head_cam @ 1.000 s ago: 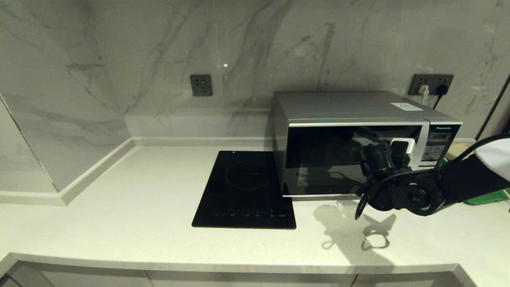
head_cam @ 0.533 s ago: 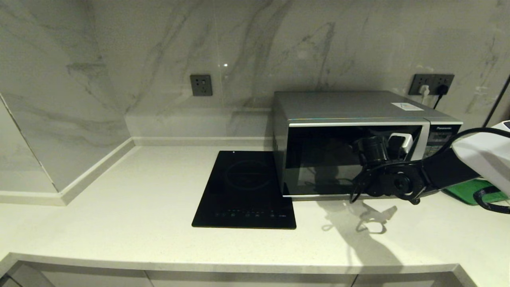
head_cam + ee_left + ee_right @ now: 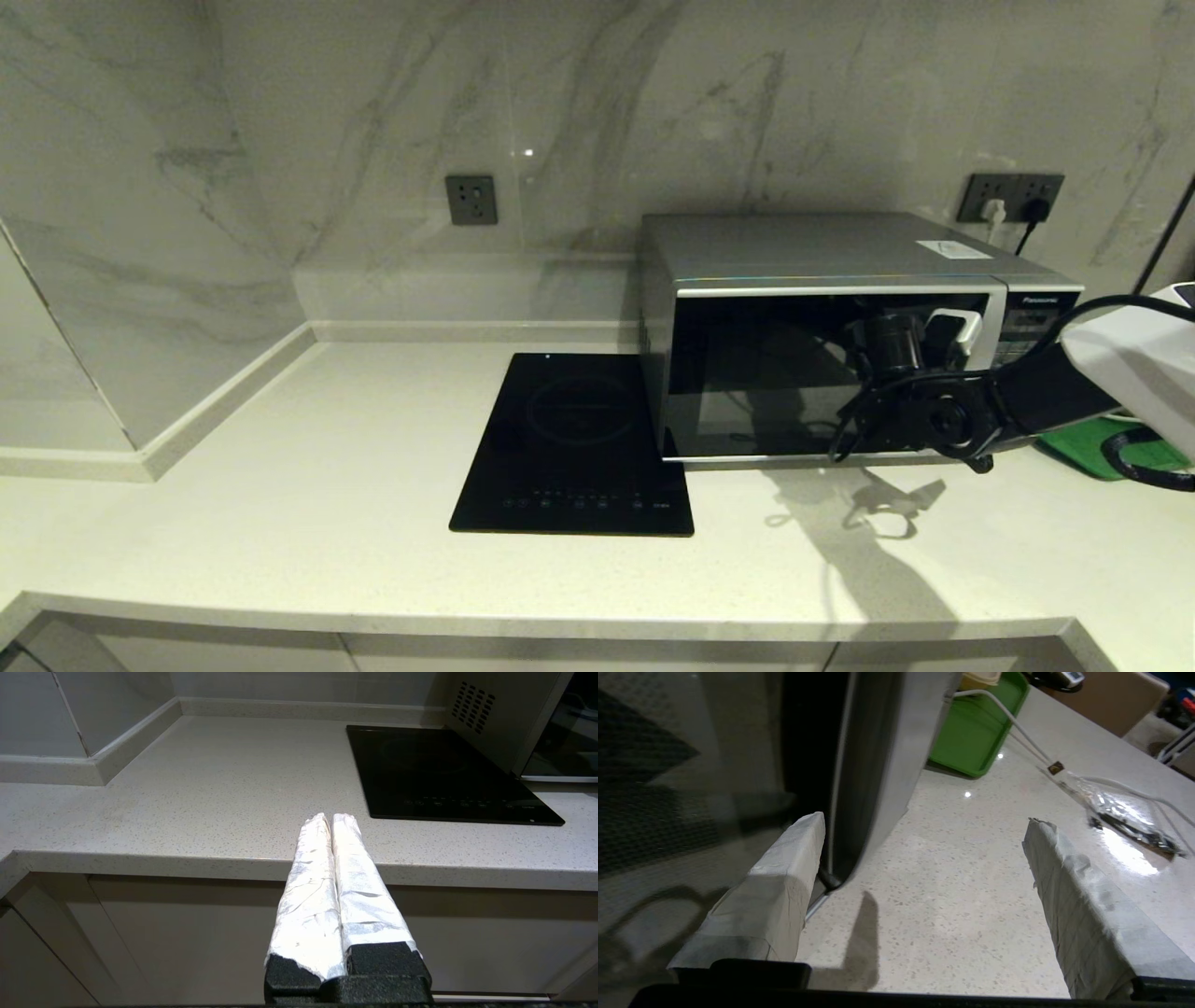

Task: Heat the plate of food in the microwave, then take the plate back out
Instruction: Open the microwave oven

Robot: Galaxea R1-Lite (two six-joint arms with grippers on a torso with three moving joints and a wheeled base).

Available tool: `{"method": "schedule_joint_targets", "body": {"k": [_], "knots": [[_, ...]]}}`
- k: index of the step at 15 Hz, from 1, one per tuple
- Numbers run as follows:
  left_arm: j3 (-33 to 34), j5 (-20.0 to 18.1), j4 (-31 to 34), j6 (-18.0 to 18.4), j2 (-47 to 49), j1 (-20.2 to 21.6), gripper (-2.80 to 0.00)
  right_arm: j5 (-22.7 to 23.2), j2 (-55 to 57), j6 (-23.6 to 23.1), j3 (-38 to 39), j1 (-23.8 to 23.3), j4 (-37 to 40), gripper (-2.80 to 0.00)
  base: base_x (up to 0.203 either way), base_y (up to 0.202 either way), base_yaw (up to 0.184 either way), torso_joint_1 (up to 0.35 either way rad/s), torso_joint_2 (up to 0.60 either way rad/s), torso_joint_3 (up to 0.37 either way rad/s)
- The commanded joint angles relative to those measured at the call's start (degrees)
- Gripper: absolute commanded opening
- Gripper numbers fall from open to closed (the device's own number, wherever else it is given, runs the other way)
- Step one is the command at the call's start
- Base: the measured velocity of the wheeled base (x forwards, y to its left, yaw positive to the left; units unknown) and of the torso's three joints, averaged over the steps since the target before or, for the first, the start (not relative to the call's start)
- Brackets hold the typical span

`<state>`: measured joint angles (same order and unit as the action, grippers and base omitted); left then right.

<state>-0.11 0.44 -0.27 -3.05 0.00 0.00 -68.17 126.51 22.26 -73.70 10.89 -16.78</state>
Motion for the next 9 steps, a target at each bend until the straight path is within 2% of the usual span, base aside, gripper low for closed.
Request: {"method": "schedule_joint_targets", "body": {"k": [1,9], "knots": [[0.0,0.1,0.0,0.0,0.0,0.0,-2.8,0.8,0.2,0.2,-0.9,-0.3,-0.2,0.0,0.0,0.0,0.0,0.0,0.0,0.0],[0.0,0.0,0.0,0.0,0.0,0.0,-2.8,0.8,0.0,0.2,-2.6,-1.9,-0.2,0.0,0.0,0.0,0.0,0.0,0.0,0.0]]}}
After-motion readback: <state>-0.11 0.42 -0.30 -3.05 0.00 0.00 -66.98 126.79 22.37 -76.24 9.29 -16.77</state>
